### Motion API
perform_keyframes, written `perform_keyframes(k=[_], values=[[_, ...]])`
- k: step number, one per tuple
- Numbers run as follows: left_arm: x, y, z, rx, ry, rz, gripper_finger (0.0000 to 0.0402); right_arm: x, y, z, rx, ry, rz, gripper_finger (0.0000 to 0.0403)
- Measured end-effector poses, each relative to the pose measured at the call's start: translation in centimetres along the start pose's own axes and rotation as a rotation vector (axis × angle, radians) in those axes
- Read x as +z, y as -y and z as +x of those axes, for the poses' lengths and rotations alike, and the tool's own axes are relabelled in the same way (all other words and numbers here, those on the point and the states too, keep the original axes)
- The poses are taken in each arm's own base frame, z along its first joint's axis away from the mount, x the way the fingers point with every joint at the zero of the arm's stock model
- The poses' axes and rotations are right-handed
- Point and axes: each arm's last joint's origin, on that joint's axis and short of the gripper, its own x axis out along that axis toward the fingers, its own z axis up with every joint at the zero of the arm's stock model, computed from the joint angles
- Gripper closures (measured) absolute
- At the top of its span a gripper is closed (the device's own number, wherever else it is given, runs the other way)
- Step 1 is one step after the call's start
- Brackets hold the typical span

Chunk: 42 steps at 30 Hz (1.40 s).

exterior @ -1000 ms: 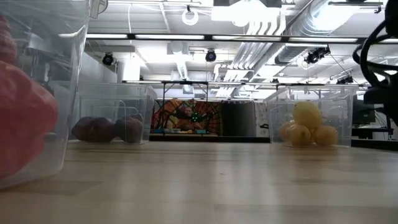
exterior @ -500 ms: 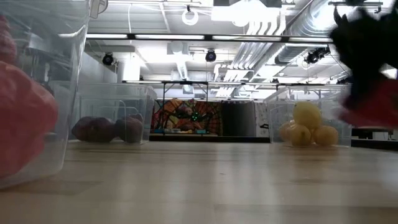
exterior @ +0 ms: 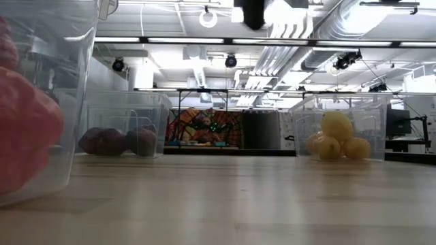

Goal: Sort produce into baskets
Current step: Put the red bell pepper into the bottom transparent bin, then return to Home Position

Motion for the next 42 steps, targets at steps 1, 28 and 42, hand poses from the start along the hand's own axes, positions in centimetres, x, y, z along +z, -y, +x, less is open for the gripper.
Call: perform_keyframes(k=[1, 28, 42], values=[[0.0, 0.0, 0.1, 0.000, 0.000, -0.002, 0.0037, 0.0, -0.6, 1.5, 0.018, -0.019, -0.033, 0.0160], [-0.1, -0.1, 0.3, 0.003, -0.004, -0.003, 0.0037, 7.0, -6.2, 5.5, -0.205, -0.330, -0.565, 0.0107], [-1.4, -0.8, 1.7, 0.009, -0.098, 0.077, 0.0037, 3.5, 0.1, -11.9, -0.668, -0.331, -0.271, 0.0107]])
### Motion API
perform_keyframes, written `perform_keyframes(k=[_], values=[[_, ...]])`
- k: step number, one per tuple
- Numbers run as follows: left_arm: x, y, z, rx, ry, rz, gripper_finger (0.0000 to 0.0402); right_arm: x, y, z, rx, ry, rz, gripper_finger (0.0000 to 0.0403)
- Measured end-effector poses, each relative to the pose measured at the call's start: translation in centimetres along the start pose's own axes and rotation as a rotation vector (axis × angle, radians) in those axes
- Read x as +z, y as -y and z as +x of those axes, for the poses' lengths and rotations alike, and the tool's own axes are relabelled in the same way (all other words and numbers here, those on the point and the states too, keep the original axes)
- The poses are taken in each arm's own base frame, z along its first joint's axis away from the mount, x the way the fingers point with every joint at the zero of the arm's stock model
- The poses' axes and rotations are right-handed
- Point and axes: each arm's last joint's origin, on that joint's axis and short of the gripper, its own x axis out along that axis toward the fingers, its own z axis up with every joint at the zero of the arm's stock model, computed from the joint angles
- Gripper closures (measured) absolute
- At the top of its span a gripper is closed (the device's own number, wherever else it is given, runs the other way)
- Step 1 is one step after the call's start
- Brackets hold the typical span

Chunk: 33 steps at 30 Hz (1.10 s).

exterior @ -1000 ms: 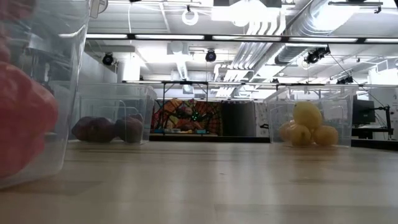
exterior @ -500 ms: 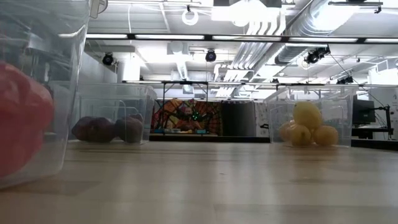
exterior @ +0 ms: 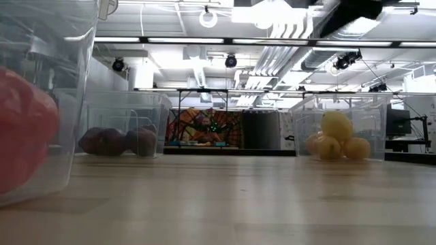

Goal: Sort produce into baskets
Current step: Return to Home Position

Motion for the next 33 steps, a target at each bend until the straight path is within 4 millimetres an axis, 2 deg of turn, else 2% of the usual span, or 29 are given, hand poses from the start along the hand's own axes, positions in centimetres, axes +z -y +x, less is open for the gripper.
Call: perform_keyframes(k=[4, 8, 12, 18, 21, 26, 33], values=[[-0.9, -0.6, 1.2, 0.020, -0.061, 0.029, 0.0037, -3.9, 3.5, -1.3, 0.155, 0.002, 0.146, 0.0107], [-2.5, -1.9, 2.6, 0.078, -0.093, 0.086, 0.0037, -5.4, 6.0, -2.3, 0.308, 0.083, 0.258, 0.0107], [-5.0, -3.5, 2.8, 0.087, -0.013, 0.068, 0.0037, -5.4, 7.8, -3.3, 0.413, 0.182, 0.289, 0.0107], [-9.4, -5.8, 0.6, 0.124, 0.106, -0.025, 0.0065, -4.6, 9.5, -5.2, 0.445, 0.286, 0.182, 0.0107], [-11.0, -6.8, -0.6, 0.160, 0.139, -0.026, 0.0095, -4.3, 10.0, -5.7, 0.455, 0.312, 0.122, 0.0107], [-13.2, -8.3, -2.4, 0.207, 0.125, -0.029, 0.0166, -3.8, 10.5, -5.9, 0.433, 0.356, 0.256, 0.0107], [-15.2, -8.9, -4.6, 0.204, 0.126, -0.046, 0.0306, -3.3, 10.8, -5.6, 0.417, 0.364, 0.361, 0.0107]])
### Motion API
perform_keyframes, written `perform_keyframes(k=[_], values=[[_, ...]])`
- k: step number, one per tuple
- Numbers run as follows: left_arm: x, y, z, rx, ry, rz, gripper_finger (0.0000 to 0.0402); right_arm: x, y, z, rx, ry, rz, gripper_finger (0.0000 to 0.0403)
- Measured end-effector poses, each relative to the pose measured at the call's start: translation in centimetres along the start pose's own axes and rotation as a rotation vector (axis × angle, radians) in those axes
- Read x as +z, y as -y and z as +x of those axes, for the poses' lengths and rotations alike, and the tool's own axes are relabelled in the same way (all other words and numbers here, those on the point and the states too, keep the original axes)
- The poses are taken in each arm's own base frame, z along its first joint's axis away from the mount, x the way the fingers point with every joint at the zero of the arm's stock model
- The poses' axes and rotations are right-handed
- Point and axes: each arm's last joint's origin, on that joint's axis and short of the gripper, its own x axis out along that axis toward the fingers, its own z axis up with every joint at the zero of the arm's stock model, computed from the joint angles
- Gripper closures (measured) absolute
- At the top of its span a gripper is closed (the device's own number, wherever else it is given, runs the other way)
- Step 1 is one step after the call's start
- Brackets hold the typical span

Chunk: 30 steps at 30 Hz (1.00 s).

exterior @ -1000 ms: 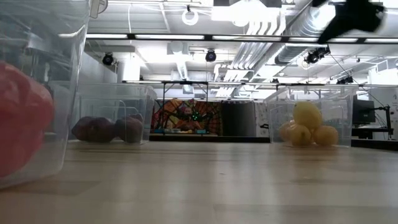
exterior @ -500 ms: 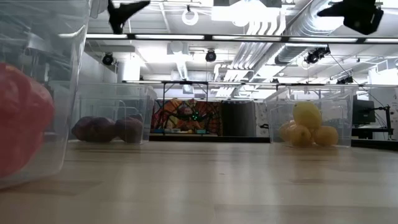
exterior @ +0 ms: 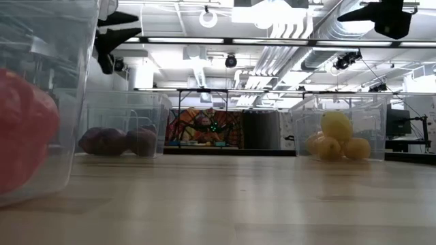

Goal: Sort produce into baskets
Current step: Return to Home Position

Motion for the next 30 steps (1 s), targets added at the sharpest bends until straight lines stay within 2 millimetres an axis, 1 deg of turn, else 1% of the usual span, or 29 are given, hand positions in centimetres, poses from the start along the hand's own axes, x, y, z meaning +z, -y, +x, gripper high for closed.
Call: perform_keyframes(k=[3, 5, 10, 13, 17, 20, 23, 26, 30], values=[[-0.5, -0.3, -0.7, -0.010, 0.005, -0.003, 0.0372, 0.2, -0.1, 0.1, 0.007, 0.013, 0.015, 0.0107], [-1.0, -0.6, -1.2, -0.012, 0.006, -0.013, 0.0393, 0.3, -0.2, 0.1, 0.015, 0.019, 0.024, 0.0107], [-2.0, -1.3, -2.2, -0.016, 0.025, -0.068, 0.0391, 0.4, -0.4, 0.1, 0.030, 0.029, 0.018, 0.0107], [-2.1, -1.2, -2.3, -0.012, 0.018, -0.062, 0.0400, 0.2, -0.2, 0.1, 0.027, 0.028, 0.033, 0.0107], [-2.1, -1.2, -2.3, -0.010, 0.020, -0.050, 0.0400, -0.5, 0.6, 0.2, 0.047, 0.028, 0.045, 0.0107], [-2.1, -1.2, -2.3, -0.008, 0.022, -0.067, 0.0400, -1.4, 1.8, 0.5, 0.091, 0.051, 0.084, 0.0107], [-2.1, -1.2, -2.3, -0.008, 0.022, -0.100, 0.0399, -2.0, 3.0, 0.8, 0.201, 0.120, 0.106, 0.0107], [-2.1, -1.2, -2.3, -0.008, 0.021, -0.108, 0.0399, -2.3, 4.3, 1.2, 0.353, 0.198, 0.084, 0.0107], [-2.1, -1.2, -2.3, -0.007, 0.020, -0.102, 0.0399, -2.2, 6.8, 1.8, 0.486, 0.289, 0.062, 0.0107]])
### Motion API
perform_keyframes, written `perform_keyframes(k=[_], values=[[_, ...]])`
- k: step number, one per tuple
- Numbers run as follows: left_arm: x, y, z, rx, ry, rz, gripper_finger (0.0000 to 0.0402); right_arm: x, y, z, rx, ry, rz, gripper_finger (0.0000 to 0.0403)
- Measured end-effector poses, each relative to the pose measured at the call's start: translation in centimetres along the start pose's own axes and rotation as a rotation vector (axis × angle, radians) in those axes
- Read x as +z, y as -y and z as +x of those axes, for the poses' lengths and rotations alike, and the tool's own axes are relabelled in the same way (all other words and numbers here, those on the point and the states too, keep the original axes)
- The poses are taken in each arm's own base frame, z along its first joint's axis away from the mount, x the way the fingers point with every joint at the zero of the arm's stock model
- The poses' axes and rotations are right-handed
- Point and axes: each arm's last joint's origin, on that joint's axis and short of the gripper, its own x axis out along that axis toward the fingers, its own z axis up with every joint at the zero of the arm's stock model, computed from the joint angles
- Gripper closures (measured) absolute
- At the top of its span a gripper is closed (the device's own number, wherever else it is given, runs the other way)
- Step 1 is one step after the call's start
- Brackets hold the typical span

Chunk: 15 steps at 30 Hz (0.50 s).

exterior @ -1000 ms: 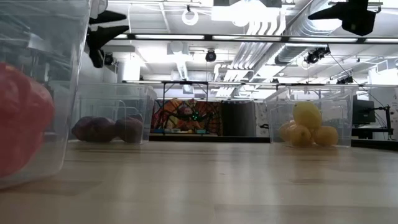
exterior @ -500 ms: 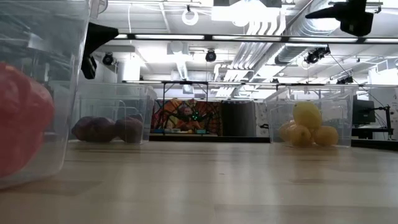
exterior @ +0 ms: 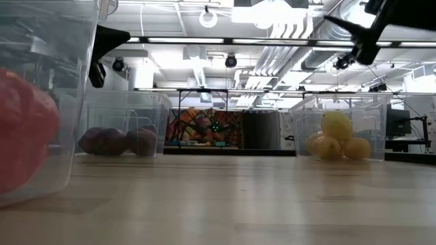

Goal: Sort produce into baskets
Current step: Return to Home Position

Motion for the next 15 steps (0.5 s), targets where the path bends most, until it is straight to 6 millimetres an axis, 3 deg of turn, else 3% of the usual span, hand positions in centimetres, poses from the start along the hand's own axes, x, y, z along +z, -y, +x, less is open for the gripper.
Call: perform_keyframes(k=[7, 15], values=[[0.0, 0.0, 0.0, 0.001, -0.006, -0.051, 0.0399, 1.1, 3.4, -0.1, 0.076, -0.053, -0.130, 0.0107], [-0.1, -0.1, 0.0, 0.007, -0.014, -0.051, 0.0399, 1.8, 5.2, -1.5, 0.154, -0.020, -0.271, 0.0107]])
